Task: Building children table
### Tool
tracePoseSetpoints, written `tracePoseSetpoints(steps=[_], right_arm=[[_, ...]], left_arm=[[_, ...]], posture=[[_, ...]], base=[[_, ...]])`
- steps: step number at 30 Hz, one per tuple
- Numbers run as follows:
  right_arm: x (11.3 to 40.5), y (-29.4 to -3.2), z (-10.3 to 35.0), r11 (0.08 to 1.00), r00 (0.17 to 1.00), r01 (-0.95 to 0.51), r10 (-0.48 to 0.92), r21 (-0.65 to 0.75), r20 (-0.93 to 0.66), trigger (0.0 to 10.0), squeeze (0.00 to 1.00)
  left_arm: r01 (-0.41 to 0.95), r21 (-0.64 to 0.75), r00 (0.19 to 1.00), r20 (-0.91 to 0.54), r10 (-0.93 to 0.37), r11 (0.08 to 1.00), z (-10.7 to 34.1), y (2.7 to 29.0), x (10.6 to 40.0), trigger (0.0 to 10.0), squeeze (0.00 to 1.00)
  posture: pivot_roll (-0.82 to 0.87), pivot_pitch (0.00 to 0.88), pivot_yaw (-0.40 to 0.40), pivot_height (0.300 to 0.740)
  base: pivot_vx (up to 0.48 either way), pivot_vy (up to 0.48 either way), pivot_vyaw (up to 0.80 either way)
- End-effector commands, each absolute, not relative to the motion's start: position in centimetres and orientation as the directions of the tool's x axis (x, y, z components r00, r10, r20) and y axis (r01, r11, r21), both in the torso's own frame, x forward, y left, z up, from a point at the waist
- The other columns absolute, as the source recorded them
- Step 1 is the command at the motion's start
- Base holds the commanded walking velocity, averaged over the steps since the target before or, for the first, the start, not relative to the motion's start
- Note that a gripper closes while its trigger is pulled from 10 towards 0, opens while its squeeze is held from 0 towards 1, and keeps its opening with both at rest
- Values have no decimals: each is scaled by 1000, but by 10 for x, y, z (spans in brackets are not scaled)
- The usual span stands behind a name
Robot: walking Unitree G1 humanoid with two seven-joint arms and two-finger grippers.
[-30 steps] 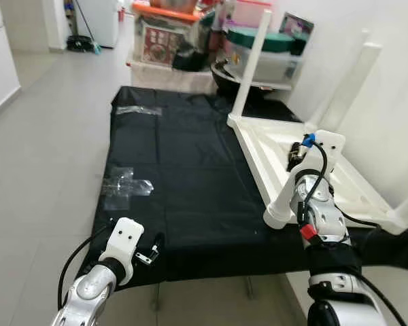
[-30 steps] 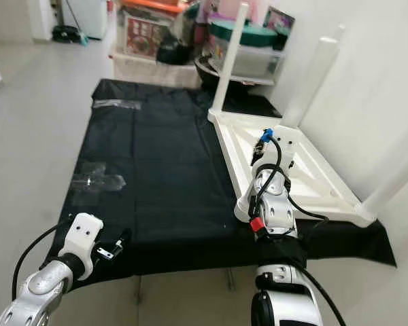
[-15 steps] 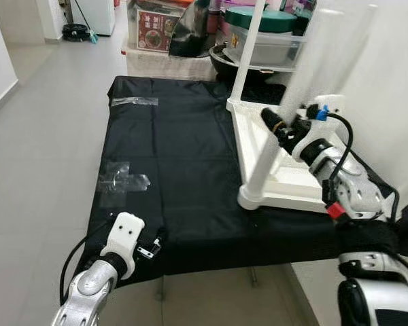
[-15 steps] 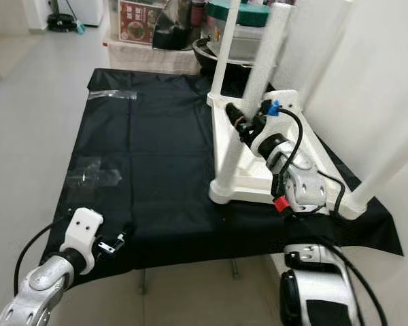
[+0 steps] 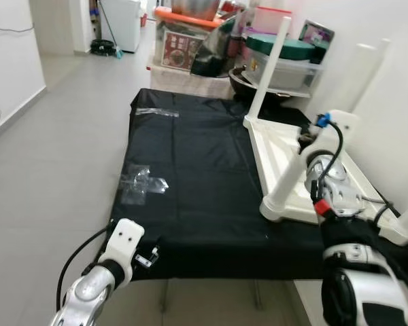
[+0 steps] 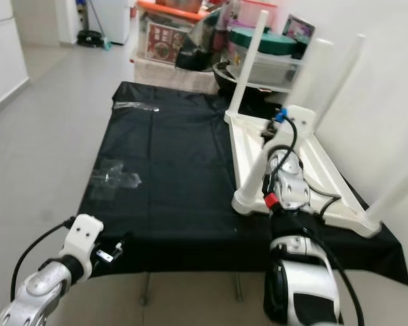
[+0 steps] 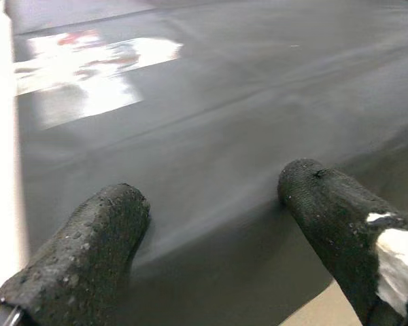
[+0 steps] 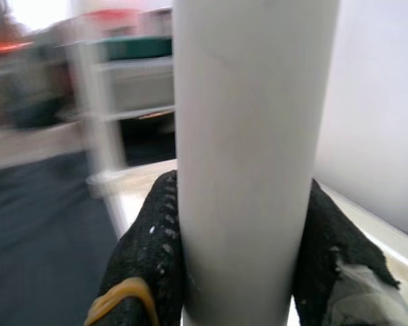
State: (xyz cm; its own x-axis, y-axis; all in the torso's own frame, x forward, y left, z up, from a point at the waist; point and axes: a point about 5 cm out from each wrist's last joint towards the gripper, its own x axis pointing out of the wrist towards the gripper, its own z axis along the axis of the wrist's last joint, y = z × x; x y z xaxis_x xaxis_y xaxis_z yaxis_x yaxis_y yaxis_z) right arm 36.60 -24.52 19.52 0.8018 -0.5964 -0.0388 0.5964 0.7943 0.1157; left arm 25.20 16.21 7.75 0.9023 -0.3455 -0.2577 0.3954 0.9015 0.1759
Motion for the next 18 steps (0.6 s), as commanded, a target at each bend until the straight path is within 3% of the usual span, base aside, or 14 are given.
tracePoseSetpoints(steps=[1, 2, 3, 5, 6, 7, 8, 16, 17, 18], right_arm=[[345, -261, 158, 663, 658, 748, -732, 35, -180, 0, 0], [346, -251, 166, 690, 687, 723, -708, 47, -164, 0, 0], [353, -243, 169, 752, 750, 656, -642, 62, -156, 4824, 0], [358, -238, 170, 791, 791, 607, -593, 73, -151, 4824, 0], [365, -230, 175, 848, 852, 521, -509, 95, -123, 10000, 0], [369, -224, 180, 887, 896, 444, -436, 127, -86, 10000, 0], [373, -220, 189, 910, 919, 394, -392, 131, -38, 10000, 1000], [381, -207, 218, 977, 974, 202, -208, 71, 93, 10000, 1000], [370, -184, 248, 968, 942, -246, 226, 51, 246, 10000, 0], [370, -184, 248, 968, 942, -246, 226, 51, 246, 10000, 0]], left_arm=[[407, 165, 892, -281, -353, 898, 73, 159, 250, 10000, 0], [416, 158, 887, -286, -361, 896, 71, 156, 248, 10000, 0], [420, 157, 885, -287, -366, 894, 70, 154, 248, 10000, 0], [422, 157, 884, -287, -368, 893, 70, 153, 248, 10000, 0], [422, 156, 885, -286, -368, 893, 71, 153, 249, 10000, 0], [418, 153, 887, -282, -365, 896, 71, 153, 250, 10000, 0], [414, 153, 889, -280, -362, 898, 72, 154, 251, 10000, 0], [409, 152, 891, -281, -358, 900, 72, 156, 251, 10000, 0], [414, 150, 887, -286, -362, 898, 71, 155, 249, 10000, 0], [414, 150, 887, -286, -362, 898, 71, 155, 249, 10000, 0]], posture=[[70, 0, -153, 740], [67, 0, -152, 740], [69, 0, -158, 740], [68, 0, -159, 740], [67, 0, -162, 740], [67, 0, -163, 740], [67, 0, -165, 740], [63, 0, -165, 740], [59, 0, -161, 740], [59, 0, -161, 740]], base=[[0, 0, 0], [0, 0, 0], [0, 0, 0], [0, 0, 0], [0, 0, 0], [0, 0, 0], [0, 0, 0], [0, 0, 0], [0, 0, 0], [0, 0, 0]])
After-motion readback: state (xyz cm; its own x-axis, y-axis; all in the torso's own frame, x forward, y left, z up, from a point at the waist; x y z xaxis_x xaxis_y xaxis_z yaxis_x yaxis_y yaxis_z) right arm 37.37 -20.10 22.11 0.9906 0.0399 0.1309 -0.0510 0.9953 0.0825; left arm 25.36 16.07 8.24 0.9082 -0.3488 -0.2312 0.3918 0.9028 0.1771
